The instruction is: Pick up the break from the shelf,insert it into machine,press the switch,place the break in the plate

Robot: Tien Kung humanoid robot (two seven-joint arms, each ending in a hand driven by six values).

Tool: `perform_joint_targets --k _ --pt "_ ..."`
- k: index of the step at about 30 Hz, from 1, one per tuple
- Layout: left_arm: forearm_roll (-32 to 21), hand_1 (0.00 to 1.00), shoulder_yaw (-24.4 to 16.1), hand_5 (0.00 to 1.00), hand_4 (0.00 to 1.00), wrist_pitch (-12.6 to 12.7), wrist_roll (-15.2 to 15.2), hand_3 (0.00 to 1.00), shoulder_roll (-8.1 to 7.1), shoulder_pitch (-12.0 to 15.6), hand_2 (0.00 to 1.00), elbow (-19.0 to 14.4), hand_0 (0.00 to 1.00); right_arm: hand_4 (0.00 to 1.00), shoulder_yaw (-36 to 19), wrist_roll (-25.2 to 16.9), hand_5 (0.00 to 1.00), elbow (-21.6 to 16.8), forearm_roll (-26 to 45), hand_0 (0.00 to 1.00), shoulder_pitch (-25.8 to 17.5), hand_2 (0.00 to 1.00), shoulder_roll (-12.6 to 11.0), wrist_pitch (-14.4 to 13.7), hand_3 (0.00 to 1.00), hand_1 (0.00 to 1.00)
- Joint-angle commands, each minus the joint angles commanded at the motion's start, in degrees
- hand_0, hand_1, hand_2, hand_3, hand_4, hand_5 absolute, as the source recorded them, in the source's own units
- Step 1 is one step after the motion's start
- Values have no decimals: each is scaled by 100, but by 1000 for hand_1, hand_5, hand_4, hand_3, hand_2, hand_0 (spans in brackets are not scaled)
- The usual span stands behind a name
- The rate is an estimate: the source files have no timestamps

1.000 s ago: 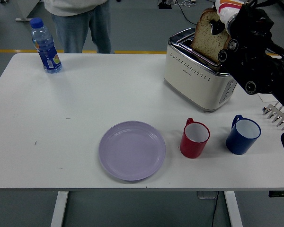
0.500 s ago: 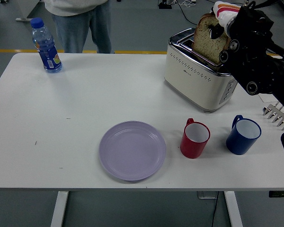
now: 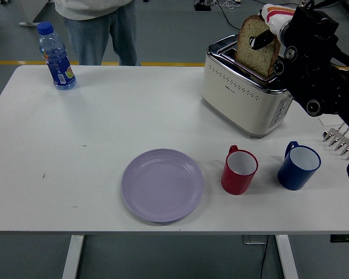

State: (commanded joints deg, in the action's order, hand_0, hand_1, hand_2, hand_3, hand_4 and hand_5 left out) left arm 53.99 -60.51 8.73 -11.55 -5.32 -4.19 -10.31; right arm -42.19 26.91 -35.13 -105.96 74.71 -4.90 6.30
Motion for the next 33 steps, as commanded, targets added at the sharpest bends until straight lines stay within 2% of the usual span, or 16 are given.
perform_joint_targets --k 4,5,10,11,23,27,33 --pt "18 734 -5 821 365 -2 -5 587 -1 8 713 0 702 653 -2 -31 304 -6 -3 733 -6 805 -8 -17 775 724" --pt "22 735 -6 826 366 -2 -6 588 -1 10 714 0 703 665 3 -43 315 -7 2 771 -10 850 -13 -39 792 766" --pt "66 735 -34 826 366 -6 -16 588 -1 21 714 0 703 665 -1 -92 315 -31 -8 771 -21 850 -38 -155 792 766" --pt "72 735 -38 823 363 -7 -17 587 0 22 713 0 704 682 -1 -94 336 -35 -8 794 -21 879 -41 -160 808 796" --pt "209 736 -112 818 355 -19 -53 590 5 49 714 0 704 679 -81 -116 337 -342 40 795 -106 876 -247 -285 806 793" --pt "190 736 -98 818 355 -20 -52 590 6 51 714 0 704 679 -157 -130 337 -604 112 795 -241 876 -471 -348 806 793" --pt "135 734 -78 814 349 -15 -47 588 18 48 714 0 705 664 -209 -208 341 -1101 437 782 -513 858 -897 -623 798 780"
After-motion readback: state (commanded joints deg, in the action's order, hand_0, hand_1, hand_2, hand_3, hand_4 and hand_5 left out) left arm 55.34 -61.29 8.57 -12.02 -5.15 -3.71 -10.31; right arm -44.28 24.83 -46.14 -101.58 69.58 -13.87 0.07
